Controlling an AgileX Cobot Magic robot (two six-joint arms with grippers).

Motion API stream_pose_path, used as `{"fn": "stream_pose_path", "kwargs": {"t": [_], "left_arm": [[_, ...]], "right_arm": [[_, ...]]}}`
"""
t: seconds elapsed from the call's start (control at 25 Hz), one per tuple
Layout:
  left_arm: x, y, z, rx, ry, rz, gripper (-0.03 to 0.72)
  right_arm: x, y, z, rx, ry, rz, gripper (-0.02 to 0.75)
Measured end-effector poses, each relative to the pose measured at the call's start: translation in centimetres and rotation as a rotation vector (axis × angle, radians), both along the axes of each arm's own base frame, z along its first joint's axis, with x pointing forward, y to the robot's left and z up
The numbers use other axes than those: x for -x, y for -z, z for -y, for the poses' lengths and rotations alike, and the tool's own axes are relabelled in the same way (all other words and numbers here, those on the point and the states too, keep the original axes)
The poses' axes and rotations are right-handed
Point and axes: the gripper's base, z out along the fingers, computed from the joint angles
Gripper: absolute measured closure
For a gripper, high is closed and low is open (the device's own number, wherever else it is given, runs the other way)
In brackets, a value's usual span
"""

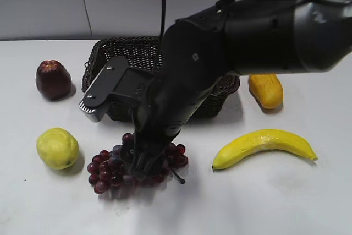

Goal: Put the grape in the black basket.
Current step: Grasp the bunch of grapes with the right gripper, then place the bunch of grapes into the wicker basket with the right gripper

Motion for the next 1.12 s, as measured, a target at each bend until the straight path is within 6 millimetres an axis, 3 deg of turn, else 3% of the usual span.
{"fn": "stream_pose_path", "kwargs": {"t": [0.36,0.48,0.6,0.72,1.12], "left_arm": [[0.0,0.0,0.0,0.0,0.0,0.0,0.455],[0.0,0.0,0.0,0.0,0.0,0.0,0.455],[0.0,0.0,0.0,0.0,0.0,0.0,0.455],[0.0,0.0,0.0,0.0,0.0,0.0,0.455],[0.0,0.0,0.0,0.0,0.0,0.0,0.455]], "right_arm": [[-1.6,4.5,-2.0,0.056,-0.006,-0.021,0.064],[-1.7,5.7,-2.0,0.077,-0.007,-0.036,0.1],[-1.8,5.9,-2.2,0.082,-0.009,-0.04,0.192],[-1.8,6.0,-2.2,0.082,-0.009,-0.04,0.365],[-1.7,5.2,-2.3,0.107,-0.017,-0.067,0.386]]}}
